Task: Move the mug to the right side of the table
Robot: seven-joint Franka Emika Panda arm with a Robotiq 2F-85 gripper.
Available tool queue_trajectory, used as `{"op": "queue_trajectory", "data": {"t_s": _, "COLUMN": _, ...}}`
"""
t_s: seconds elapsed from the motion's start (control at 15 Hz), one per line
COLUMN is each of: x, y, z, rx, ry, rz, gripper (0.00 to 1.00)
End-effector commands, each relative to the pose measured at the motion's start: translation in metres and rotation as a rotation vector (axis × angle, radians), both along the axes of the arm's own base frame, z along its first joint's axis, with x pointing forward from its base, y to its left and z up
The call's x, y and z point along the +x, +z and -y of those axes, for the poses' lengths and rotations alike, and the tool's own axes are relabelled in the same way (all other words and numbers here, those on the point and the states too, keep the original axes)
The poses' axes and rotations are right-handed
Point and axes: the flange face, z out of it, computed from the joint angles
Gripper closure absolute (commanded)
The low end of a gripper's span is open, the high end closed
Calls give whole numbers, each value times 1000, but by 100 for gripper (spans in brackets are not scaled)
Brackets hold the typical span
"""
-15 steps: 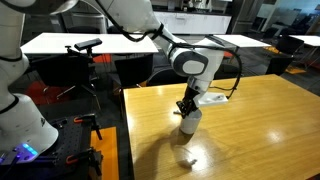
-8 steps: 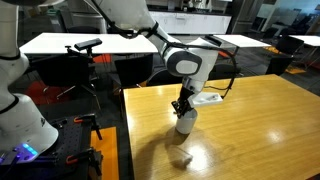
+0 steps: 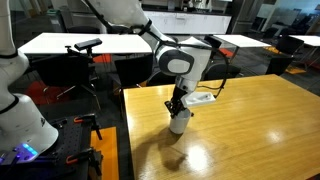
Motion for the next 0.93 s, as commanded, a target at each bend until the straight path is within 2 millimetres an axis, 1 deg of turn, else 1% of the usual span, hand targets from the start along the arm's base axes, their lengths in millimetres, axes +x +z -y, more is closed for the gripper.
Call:
{"op": "queue_trajectory", "data": {"t_s": 0.0, "x": -20, "y": 11, "z": -5, "rx": 2, "ry": 34, "rz": 23, "gripper": 97}}
{"op": "queue_trajectory", "data": {"t_s": 0.27, "x": -29, "y": 11, "z": -7, "rx": 0, "ry": 35, "rz": 23, "gripper": 97}}
{"op": "queue_trajectory", "data": {"t_s": 0.67, "x": -37, "y": 12, "z": -9, "rx": -5, "ry": 38, "rz": 28, "gripper": 97}}
{"op": "queue_trajectory", "data": {"t_s": 0.8, "x": -38, "y": 14, "z": -10, "rx": -8, "ry": 40, "rz": 38, "gripper": 90}}
{"op": "queue_trajectory", "data": {"t_s": 0.87, "x": -37, "y": 17, "z": -10, "rx": -10, "ry": 41, "rz": 49, "gripper": 85}}
